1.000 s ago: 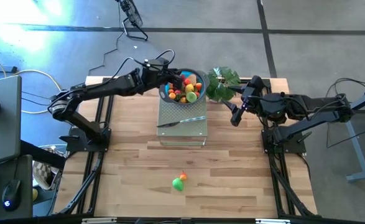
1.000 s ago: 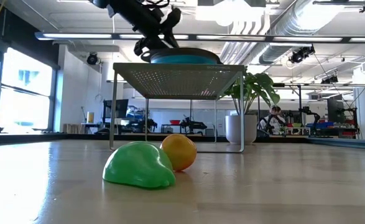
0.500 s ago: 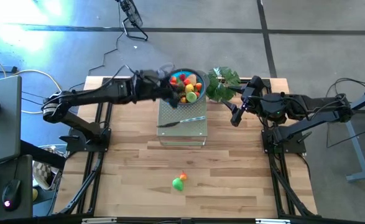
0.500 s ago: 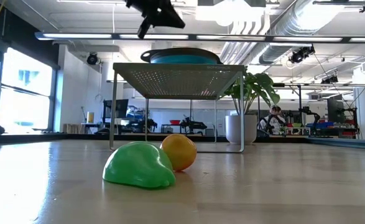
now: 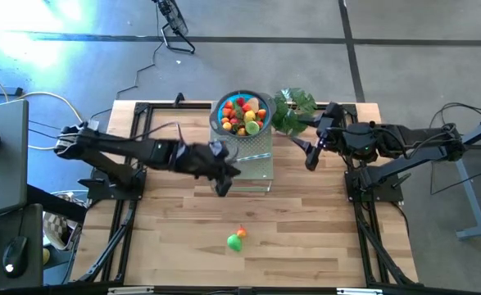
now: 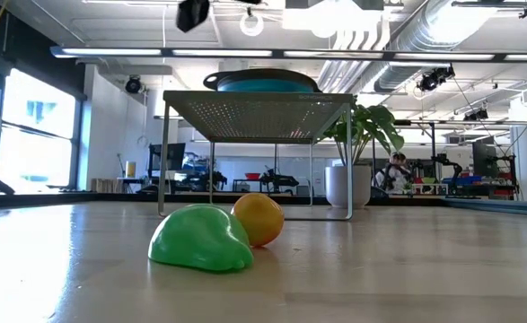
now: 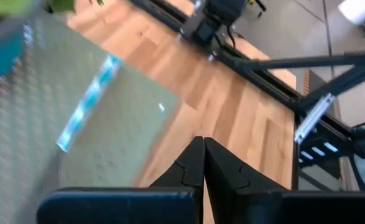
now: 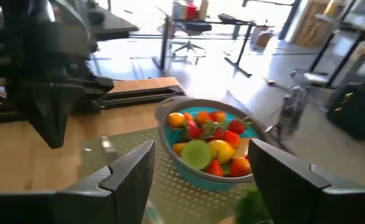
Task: Pick & Place Fruit
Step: Put the orange peach in the blue bowl on the shelf
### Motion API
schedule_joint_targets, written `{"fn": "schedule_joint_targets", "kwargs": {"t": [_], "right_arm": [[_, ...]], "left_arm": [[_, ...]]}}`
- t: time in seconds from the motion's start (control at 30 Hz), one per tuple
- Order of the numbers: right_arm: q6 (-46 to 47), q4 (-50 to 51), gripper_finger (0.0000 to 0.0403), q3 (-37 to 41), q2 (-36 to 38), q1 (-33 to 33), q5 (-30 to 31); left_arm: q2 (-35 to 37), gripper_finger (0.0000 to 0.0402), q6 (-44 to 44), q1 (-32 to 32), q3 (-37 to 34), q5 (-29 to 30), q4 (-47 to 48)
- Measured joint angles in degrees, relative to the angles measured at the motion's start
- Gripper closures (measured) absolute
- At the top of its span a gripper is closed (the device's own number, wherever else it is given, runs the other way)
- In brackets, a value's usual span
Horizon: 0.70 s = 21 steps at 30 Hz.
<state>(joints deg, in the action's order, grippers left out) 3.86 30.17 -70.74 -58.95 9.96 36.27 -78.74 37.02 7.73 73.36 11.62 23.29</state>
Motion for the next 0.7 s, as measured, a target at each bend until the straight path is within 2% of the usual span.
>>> {"fn": "schedule_joint_targets", "kwargs": {"t": [0.17, 0.47, 0.7], "right_arm": [[4.38, 0.0, 0.0152, 0.0, -0.01, 0.0, -4.56], [8.54, 0.04, 0.0152, 0.0, -0.01, 0.02, -16.06], [8.23, 0.07, 0.0152, 0.0, -0.01, 0.01, -17.13]], "left_arm": [[-0.07, 0.0399, 3.92, 7.09, -0.02, 6.56, 0.96], [-1.04, 0.0398, 13.17, 16.64, -0.02, 14.44, 0.66], [-5.25, 0.0398, 23.99, 21.3, -0.07, 20.64, -0.08]]}}
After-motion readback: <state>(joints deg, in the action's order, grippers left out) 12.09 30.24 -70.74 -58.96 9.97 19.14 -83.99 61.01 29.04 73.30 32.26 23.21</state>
